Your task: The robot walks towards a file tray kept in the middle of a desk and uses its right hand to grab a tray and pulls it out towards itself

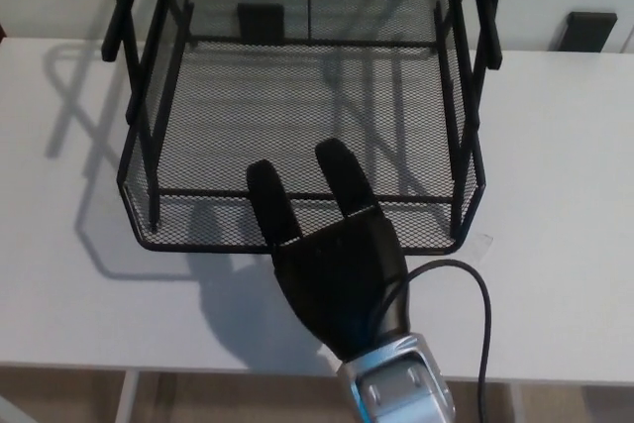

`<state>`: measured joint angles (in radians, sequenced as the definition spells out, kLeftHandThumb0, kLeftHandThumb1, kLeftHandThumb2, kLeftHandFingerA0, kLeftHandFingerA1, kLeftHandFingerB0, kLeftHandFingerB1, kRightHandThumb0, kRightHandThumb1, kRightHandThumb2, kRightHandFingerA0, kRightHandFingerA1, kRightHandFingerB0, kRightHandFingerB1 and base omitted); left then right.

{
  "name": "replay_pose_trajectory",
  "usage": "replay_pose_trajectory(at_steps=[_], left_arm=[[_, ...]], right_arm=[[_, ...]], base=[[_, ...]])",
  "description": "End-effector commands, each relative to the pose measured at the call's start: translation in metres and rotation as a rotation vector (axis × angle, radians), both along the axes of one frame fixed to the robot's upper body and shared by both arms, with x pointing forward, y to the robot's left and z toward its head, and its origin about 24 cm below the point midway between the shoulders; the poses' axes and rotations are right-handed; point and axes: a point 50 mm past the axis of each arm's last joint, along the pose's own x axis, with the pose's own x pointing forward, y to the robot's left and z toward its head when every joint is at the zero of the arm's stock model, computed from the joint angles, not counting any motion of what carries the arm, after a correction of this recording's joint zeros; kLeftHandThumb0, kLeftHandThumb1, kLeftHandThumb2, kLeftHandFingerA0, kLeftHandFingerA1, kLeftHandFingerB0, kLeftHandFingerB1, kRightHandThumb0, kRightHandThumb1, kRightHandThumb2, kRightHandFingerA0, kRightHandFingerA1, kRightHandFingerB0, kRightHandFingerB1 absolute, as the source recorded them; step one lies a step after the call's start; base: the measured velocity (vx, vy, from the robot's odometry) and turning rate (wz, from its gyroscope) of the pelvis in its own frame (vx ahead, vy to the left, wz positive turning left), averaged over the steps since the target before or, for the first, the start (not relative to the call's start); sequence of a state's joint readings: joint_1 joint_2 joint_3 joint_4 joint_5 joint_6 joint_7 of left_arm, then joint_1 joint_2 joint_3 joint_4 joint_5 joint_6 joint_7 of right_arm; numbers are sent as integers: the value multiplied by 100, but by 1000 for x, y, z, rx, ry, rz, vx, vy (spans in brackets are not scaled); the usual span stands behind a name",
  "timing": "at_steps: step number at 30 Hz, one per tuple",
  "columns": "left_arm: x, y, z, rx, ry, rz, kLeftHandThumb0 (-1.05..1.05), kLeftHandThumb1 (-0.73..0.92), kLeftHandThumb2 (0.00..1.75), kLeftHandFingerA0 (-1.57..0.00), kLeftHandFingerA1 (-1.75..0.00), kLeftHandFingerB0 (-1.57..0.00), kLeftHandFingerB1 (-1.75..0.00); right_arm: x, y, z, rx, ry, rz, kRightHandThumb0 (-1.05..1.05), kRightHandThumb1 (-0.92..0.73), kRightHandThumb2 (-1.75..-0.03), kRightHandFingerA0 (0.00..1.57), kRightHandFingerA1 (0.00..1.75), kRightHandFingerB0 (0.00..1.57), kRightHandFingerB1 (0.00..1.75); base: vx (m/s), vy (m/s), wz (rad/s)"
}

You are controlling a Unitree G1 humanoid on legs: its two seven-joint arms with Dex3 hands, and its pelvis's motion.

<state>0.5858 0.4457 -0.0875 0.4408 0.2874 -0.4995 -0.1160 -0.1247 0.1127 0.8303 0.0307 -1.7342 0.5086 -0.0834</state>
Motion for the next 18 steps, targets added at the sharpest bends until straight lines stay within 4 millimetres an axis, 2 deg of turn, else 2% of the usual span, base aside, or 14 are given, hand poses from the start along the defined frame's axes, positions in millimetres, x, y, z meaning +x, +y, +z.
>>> replay_pose_trajectory(at_steps=[1,5,6,14,18], left_arm=[[-2,7,-1,14,34,15,-36,54,56,-61,-42,-51,-40],[-3,8,-2,13,27,12,-35,53,56,-62,-42,-52,-40],[-2,8,0,14,27,6,-36,54,56,-61,-42,-52,-39],[-1,7,3,6,28,-4,-35,54,56,-62,-43,-52,-40],[-1,7,3,14,26,-15,-35,54,56,-63,-43,-53,-40]], right_arm=[[-30,13,-4,85,73,51,-65,-34,-55,0,36,0,43],[-45,14,-7,115,131,71,-62,-36,-54,0,43,0,48],[-47,14,-8,127,138,72,-65,-27,-65,0,46,0,46],[-69,12,-17,159,185,82,-62,-26,-63,0,54,1,56],[-76,10,-23,167,228,81,-62,-28,-65,0,52,0,51]], base=[[0,0,0],[0,0,0],[0,0,0],[0,0,0],[0,0,0]])
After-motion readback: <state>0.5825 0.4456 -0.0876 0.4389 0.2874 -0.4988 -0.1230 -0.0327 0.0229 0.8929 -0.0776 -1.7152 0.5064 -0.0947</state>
